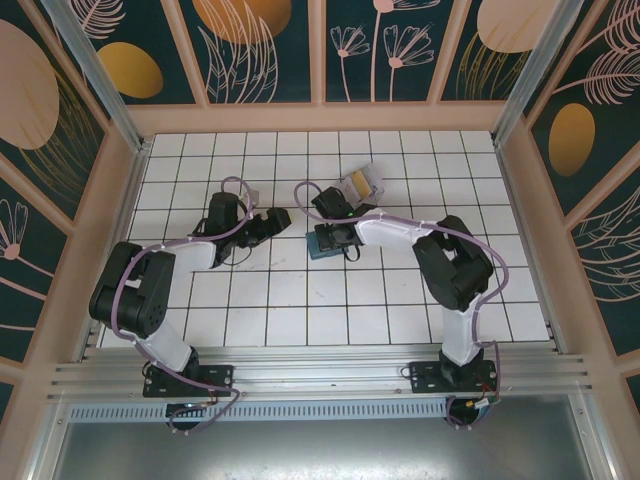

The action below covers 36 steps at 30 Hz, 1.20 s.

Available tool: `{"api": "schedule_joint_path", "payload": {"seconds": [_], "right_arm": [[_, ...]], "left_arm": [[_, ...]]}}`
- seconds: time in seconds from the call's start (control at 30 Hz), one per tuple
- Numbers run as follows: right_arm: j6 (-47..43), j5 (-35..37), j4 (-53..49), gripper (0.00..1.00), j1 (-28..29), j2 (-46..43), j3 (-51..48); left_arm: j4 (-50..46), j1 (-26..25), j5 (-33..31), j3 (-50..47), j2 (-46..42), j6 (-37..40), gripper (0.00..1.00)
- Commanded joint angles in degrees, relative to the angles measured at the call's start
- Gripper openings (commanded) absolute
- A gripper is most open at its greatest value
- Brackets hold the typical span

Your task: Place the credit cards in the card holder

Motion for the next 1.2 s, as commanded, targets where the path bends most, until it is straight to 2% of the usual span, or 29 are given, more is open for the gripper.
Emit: {"api": "schedule_joint_path", "payload": {"seconds": [0.0,0.17,0.33,0.5,0.6,0.77,0.9,1.0,1.17], "right_arm": [[-3.17,0.28,4.17,0.0,-0.81,-6.12,-1.06],[-7.08,-3.24,9.22,0.0,-2.16,-10.52,-3.25],[-9.52,-3.24,7.59,0.0,-2.51,-10.81,-1.91],[-8.93,-8.92,10.41,0.0,-2.77,-11.97,-3.07],[-7.51,-11.56,11.81,0.0,-3.25,-12.93,-4.0],[-4.62,-16.6,15.27,0.0,-5.66,-15.49,-7.21],[-4.79,-16.31,15.0,0.0,-6.72,-16.49,-8.2],[-4.35,-17.24,15.81,0.0,-7.47,-17.66,-9.65],[-3.65,-20.37,16.99,0.0,-8.56,-18.96,-11.3]], "left_arm": [[-0.07,-1.04,2.15,2.2,0.92,0.22,0.89],[3.31,-2.5,4.02,2.39,1.34,-2.79,0.88],[5.2,-4.91,5.06,4.47,1.0,-5.68,0.88],[6.22,-6.58,5.12,6.76,3.94,-6.56,0.87],[9.19,-6.58,5.84,6.99,5.49,-8.81,0.78],[10.38,-6.76,6.28,8.08,6.14,-9.57,0.76],[9.0,-6.76,5.86,9.13,6.61,-8.75,0.75],[8.9,-6.76,5.5,9.6,7.07,-8.9,0.65],[9.48,-6.76,4.21,9.71,7.08,-9.7,0.62]]}}
